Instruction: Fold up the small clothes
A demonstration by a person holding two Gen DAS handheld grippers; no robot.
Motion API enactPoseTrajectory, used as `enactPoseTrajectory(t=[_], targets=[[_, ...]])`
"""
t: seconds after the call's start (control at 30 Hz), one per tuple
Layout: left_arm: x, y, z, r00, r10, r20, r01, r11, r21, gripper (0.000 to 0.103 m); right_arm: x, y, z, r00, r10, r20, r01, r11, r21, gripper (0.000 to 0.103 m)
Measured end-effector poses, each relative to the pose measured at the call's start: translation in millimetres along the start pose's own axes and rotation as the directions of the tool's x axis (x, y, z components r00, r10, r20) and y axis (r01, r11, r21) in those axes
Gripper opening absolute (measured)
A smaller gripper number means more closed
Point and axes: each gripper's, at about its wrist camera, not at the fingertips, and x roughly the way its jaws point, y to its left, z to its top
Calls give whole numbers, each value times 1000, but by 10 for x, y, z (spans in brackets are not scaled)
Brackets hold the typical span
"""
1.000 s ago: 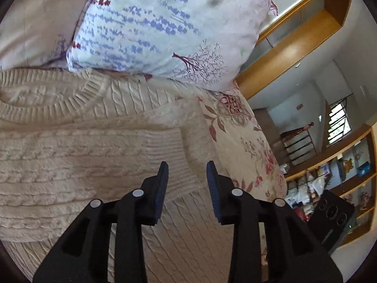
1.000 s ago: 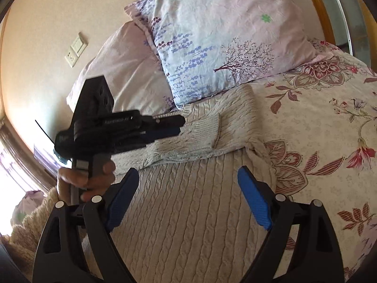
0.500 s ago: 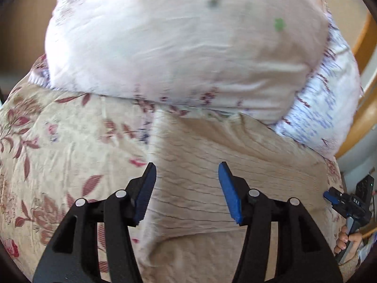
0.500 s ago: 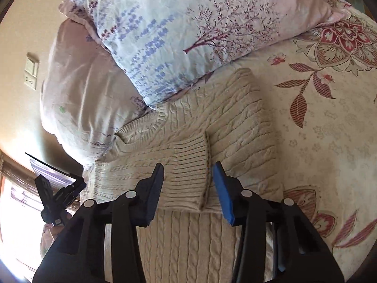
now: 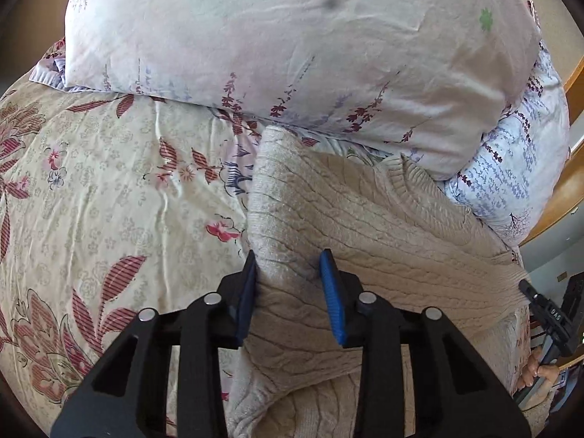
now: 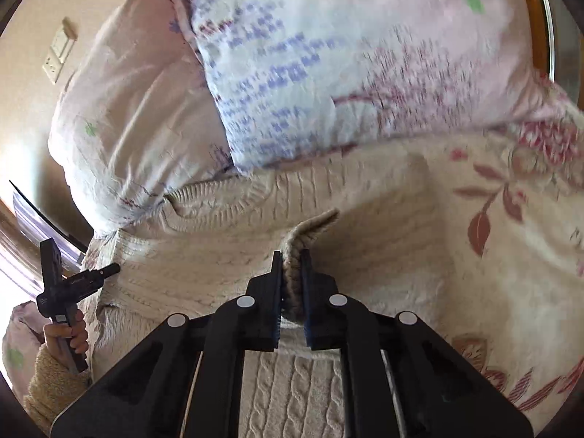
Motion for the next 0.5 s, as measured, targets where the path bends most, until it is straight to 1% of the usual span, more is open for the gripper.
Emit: enactPoseTrajectory(t=[0.07, 0.1, 0.13, 0.17, 0.2, 0.27, 0.3, 0.4, 0.5], targets=[[-9, 16, -12, 1000, -6, 6, 6, 1000, -7, 29, -176, 124, 90, 995, 7, 100, -3, 999, -42, 9], [-19, 26, -18, 1000, -8, 8, 8, 1000, -9, 28, -229, 160, 105, 991, -2, 135, 9, 998, -57, 9], [-21, 32, -23, 1000, -9, 8, 9, 1000, -12, 28, -232, 174, 102, 988, -23, 150, 33, 997, -66, 9], [-13, 35, -24, 1000, -11, 7, 11, 1000, -14, 28, -162, 159, 87, 990, -61, 131, 70, 995, -71, 9], [-7, 34, -24, 1000, -11, 6, 11, 1000, -14, 28, -43, 99, 58, 991, -103, 86, 109, 992, -63, 9], [-6, 36, -28, 1000, -11, 5, 11, 1000, -15, 28, 206, -81, -33, 988, -152, -13, 152, 988, -14, 6], [-10, 37, -31, 1000, -13, 6, 13, 1000, -15, 28, 262, -169, -87, 987, -158, -38, 159, 987, 9, 6], [-10, 38, -36, 1000, -17, 5, 17, 1000, -8, 28, 293, -314, -125, 991, -125, -49, 128, 990, 63, 6], [-10, 39, -39, 1000, -20, 9, 20, 1000, -4, 27, 348, -336, -145, 986, -147, -76, 151, 987, 47, 6]])
